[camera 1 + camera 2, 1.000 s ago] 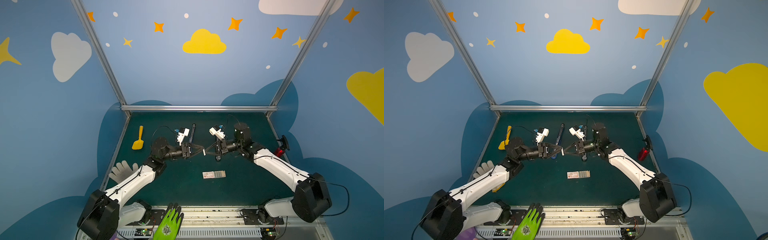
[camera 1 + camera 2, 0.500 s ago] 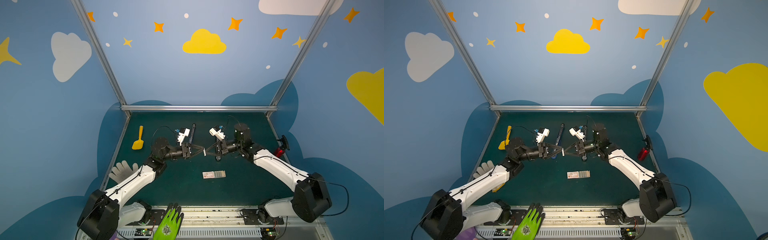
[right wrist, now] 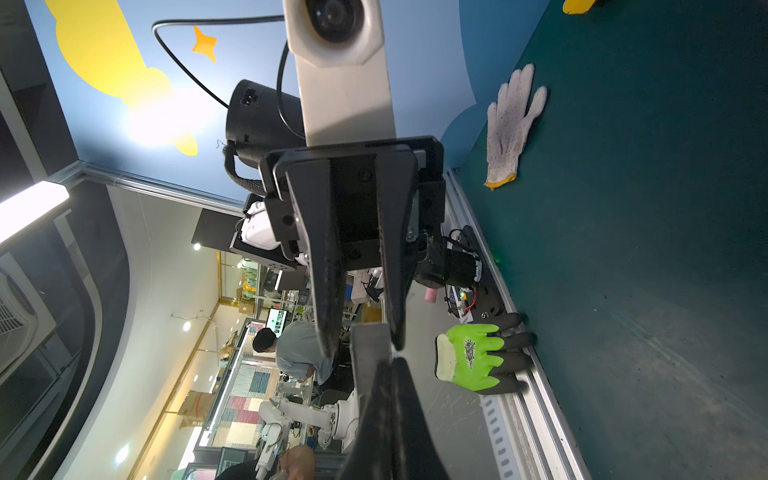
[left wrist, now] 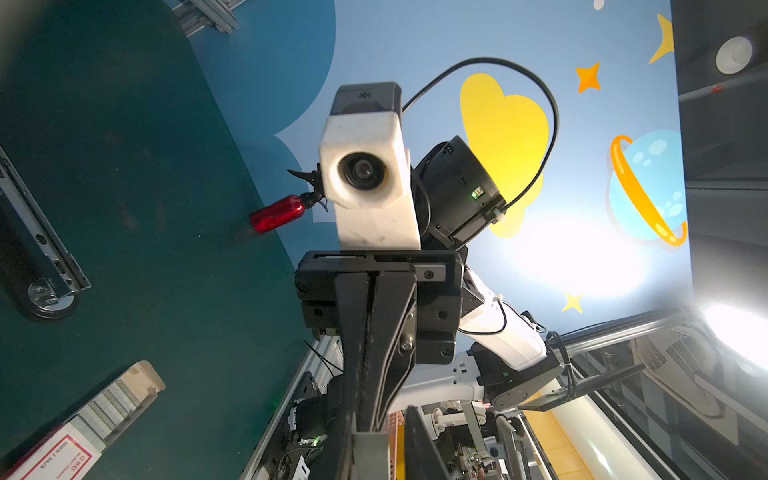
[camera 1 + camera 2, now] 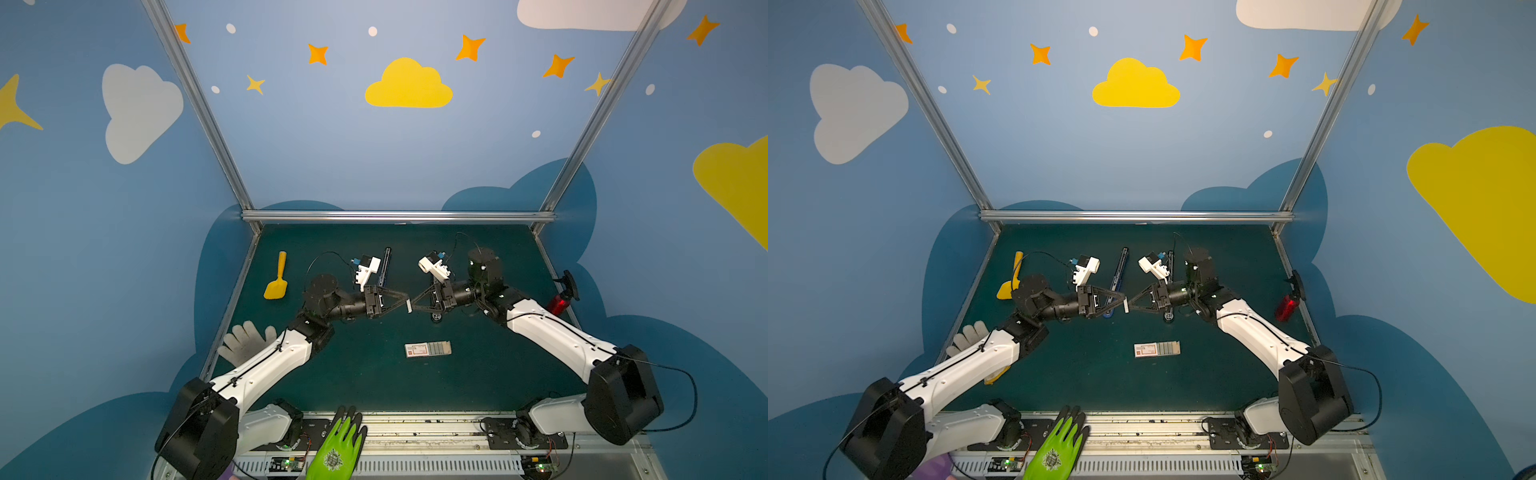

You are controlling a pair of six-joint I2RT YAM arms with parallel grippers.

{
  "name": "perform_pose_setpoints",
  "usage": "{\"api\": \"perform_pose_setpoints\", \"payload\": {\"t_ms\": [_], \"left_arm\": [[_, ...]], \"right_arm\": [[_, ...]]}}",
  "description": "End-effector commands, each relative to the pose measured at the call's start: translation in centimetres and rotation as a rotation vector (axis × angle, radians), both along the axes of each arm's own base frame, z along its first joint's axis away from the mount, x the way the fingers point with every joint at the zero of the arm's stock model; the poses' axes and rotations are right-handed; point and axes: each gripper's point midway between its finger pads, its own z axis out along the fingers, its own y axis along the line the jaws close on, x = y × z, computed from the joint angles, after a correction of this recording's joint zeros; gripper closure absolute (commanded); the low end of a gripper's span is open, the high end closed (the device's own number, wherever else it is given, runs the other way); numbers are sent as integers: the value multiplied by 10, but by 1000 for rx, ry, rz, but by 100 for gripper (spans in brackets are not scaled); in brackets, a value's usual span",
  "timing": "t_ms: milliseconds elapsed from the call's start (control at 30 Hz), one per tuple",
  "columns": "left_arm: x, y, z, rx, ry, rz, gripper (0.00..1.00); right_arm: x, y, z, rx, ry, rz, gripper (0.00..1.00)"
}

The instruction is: Load the staples into the stapler

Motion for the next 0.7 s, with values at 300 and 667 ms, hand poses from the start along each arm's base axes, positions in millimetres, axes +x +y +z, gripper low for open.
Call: {"api": "perform_pose_setpoints", "payload": {"t_ms": [300, 667], "left_arm": [[-4, -4, 13, 4, -61, -19, 87], [-1, -1, 7, 45, -53, 15, 89]], "right_arm": [[-5, -1, 1, 15, -11, 12, 100], [6, -17, -3, 5, 3, -62, 74]]}}
